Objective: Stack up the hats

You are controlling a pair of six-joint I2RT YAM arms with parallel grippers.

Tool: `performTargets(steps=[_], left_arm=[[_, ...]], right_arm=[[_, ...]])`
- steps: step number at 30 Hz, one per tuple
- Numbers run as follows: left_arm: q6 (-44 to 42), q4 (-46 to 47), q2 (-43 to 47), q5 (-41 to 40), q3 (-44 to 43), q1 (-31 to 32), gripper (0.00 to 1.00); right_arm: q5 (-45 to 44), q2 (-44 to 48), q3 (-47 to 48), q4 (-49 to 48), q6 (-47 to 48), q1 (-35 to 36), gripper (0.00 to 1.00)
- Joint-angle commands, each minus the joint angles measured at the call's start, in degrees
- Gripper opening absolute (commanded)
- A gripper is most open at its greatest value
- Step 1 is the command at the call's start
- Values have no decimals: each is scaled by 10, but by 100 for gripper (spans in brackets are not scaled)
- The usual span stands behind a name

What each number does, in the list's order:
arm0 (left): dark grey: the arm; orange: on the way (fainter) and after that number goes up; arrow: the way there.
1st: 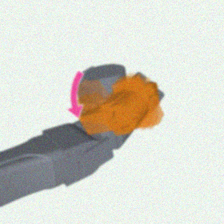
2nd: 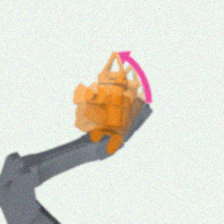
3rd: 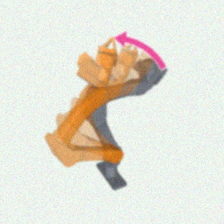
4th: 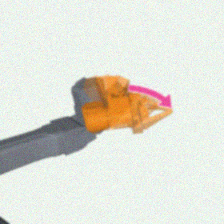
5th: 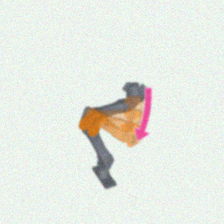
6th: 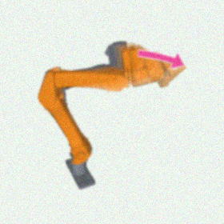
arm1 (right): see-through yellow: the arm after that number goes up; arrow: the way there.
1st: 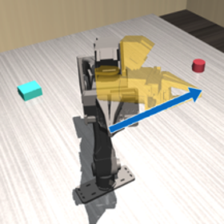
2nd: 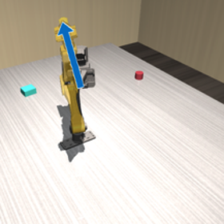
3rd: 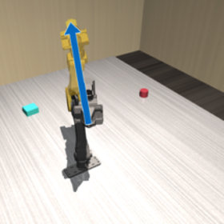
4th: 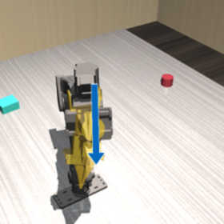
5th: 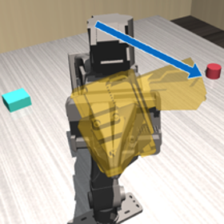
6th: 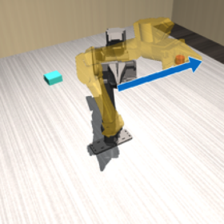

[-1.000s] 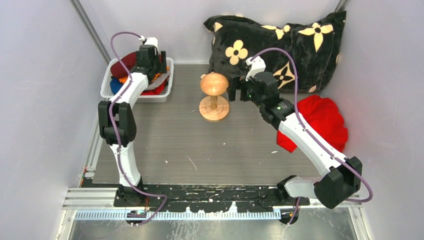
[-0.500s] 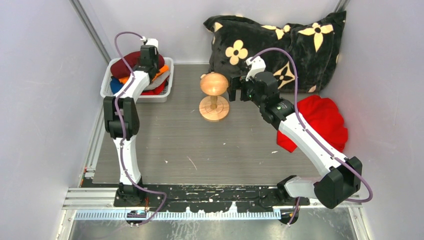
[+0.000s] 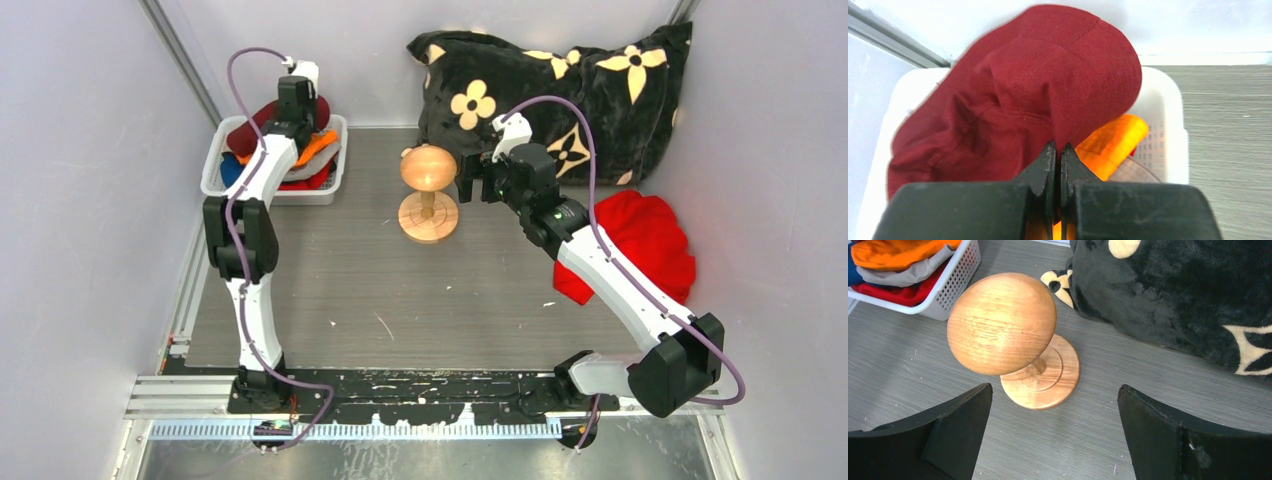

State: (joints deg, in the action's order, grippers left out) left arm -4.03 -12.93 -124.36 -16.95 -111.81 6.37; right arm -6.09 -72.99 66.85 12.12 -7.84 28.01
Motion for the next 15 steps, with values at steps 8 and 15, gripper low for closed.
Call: performTargets(steps=[8, 15], left_arm=[[-22, -113, 185, 112, -135, 91, 0], [2, -203, 217, 223, -218, 121, 0]], right_arm=[[3, 37, -8, -33, 1, -5, 100], [-16, 60, -9, -43, -9, -30, 100]])
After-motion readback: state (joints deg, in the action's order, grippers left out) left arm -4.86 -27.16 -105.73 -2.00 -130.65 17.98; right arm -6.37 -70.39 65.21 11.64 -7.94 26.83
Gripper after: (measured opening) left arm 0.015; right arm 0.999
